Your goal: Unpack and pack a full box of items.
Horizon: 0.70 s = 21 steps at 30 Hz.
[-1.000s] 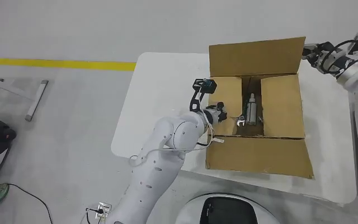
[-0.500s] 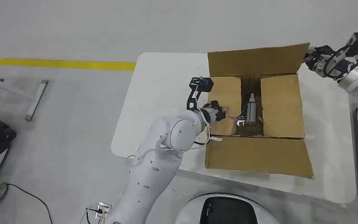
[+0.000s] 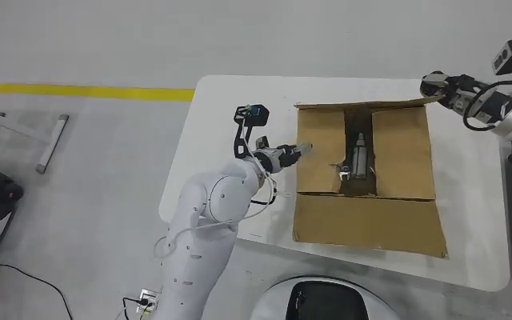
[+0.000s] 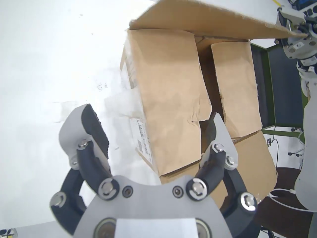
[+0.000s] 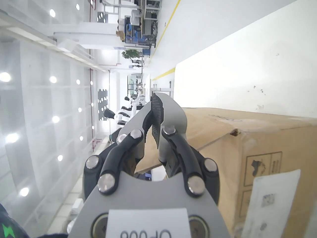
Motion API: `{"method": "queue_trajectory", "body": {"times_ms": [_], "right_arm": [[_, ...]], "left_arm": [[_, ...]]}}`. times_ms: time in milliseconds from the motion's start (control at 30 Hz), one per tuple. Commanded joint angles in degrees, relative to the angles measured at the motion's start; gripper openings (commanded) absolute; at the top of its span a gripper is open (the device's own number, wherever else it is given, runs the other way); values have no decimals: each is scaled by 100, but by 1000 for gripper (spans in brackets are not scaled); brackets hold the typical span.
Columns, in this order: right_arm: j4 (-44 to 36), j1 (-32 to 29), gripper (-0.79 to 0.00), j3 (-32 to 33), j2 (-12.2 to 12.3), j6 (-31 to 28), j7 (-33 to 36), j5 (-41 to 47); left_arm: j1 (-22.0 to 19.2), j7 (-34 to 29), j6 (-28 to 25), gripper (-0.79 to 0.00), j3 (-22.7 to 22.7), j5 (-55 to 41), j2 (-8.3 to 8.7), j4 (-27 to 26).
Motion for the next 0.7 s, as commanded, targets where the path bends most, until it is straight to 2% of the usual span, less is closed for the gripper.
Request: {"method": "queue_trajectory", "body": {"times_ms": [0,233,667], "right_arm": [[-311,-175,-785,35,36,-171,83,-282],[-1112,-793,-785,136,124,-502,96,-1099],[-1539,-1420,-785,75,180,-659,72,-1389]], "left_arm": [[138,-130,-53,0,-175,96,46,-164],[602,-520,-247,0,-565,446,178,-459],[1468,-974,-452,0,-909,774,343,-803]]}}
